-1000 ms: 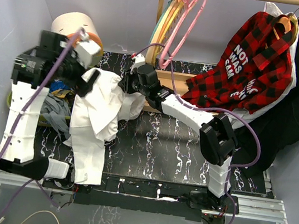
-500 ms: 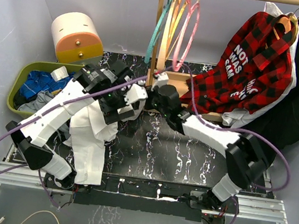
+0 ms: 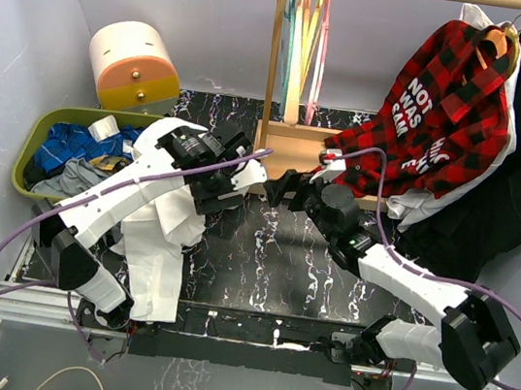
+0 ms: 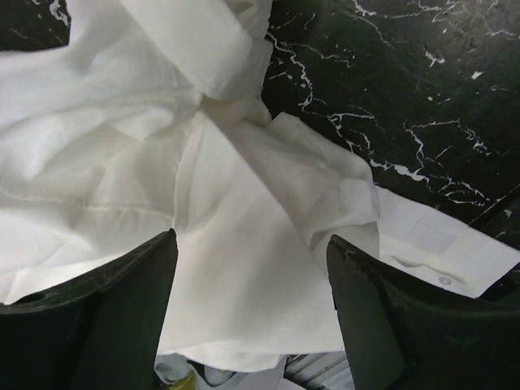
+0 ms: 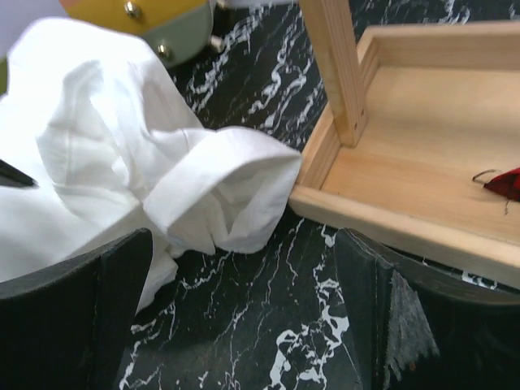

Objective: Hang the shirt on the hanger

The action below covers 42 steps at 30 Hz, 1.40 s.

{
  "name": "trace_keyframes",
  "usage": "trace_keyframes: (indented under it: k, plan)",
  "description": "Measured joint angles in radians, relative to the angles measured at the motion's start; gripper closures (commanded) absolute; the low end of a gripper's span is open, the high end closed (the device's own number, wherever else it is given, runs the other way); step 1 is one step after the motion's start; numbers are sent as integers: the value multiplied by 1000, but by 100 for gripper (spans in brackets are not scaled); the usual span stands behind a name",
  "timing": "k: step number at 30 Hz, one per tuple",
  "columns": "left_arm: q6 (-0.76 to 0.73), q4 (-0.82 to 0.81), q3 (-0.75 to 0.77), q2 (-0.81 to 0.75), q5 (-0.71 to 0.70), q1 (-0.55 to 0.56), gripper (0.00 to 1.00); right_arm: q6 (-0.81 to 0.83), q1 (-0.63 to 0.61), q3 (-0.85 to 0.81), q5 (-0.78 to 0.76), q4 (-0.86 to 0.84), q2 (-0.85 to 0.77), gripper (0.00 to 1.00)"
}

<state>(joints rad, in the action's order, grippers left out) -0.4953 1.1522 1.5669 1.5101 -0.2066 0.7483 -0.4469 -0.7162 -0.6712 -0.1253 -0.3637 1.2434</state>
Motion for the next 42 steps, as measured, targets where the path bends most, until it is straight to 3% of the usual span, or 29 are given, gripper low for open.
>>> trace_keyframes:
  k: [8,11,17,18,19,20,26,30,35,42]
  plan:
    - [6,-69,-32,81,43,0,51,4,12,23,-60,-5,-119,2]
    - [6,-103,-97,86,26,0,65,4,19,37,-65,-1,-137,2]
    - [-5,-193,-206,86,-60,0,70,3,31,61,-66,6,-155,0]
    - [-8,-204,-215,86,-71,-1,76,3,31,61,-65,7,-155,0]
    - [-10,-219,-223,86,-85,-2,92,3,32,61,-62,7,-155,0]
    - [-13,-231,-227,86,-98,-4,100,3,32,61,-60,7,-155,0]
    - [-31,-249,-195,85,-136,-8,100,-1,32,89,-42,-25,-155,0]
    - [-56,-235,-24,63,-136,-28,100,0,32,153,-16,-67,-151,0]
    - [-105,-235,152,-90,-150,-64,100,2,36,171,40,-158,-55,0]
    - [-183,-206,159,-331,-209,-174,100,-28,36,200,117,-432,172,1]
